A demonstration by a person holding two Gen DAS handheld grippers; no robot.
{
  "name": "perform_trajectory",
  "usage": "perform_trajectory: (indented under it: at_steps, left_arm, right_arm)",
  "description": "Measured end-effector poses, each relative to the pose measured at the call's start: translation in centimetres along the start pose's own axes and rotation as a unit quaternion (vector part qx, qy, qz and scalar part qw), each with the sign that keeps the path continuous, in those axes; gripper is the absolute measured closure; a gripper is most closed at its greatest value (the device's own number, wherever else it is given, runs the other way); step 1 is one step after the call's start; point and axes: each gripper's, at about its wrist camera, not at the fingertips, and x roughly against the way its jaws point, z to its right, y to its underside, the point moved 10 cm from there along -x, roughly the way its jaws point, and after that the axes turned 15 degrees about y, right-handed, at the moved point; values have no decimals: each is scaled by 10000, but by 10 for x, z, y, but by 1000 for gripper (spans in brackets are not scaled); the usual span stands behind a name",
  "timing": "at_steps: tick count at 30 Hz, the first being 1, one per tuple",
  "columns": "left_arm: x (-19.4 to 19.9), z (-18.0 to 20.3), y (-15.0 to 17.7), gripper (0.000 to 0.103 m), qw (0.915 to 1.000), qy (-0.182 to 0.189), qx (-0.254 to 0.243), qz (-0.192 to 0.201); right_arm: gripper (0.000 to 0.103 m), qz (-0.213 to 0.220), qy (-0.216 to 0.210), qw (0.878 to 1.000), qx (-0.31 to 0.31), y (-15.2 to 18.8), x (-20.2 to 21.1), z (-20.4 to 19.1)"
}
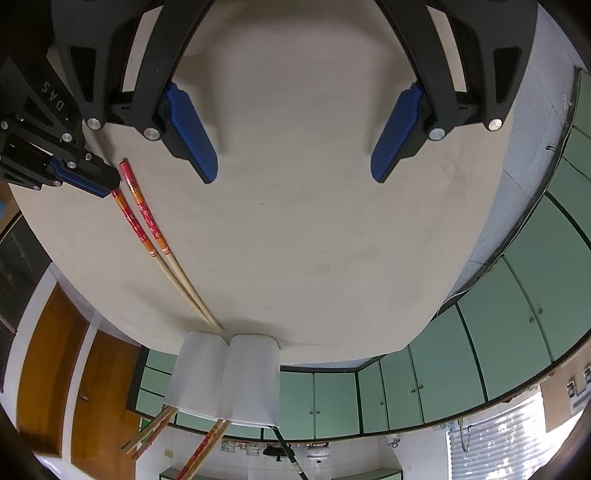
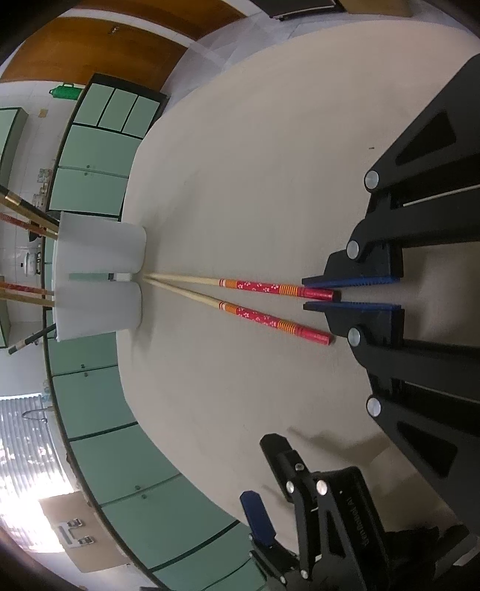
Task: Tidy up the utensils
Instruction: 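Grasp a red-patterned chopstick with the right tool while the left tool approaches the other one, then close the left tool on the last red-patterned chopstick while the right tool holds its own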
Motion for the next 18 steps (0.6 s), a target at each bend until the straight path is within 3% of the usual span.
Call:
perform_trajectory:
  at_steps: [6,18]
  left_arm:
    - [-3,14,0,20,9999,97,-66,-5]
    - [-18,66,0,21,9989,462,-106,-24]
  right_arm:
    - [97,11,-14,9996,-277,1,3,17]
    - [97,8,348,9971,-681,6,-2,80]
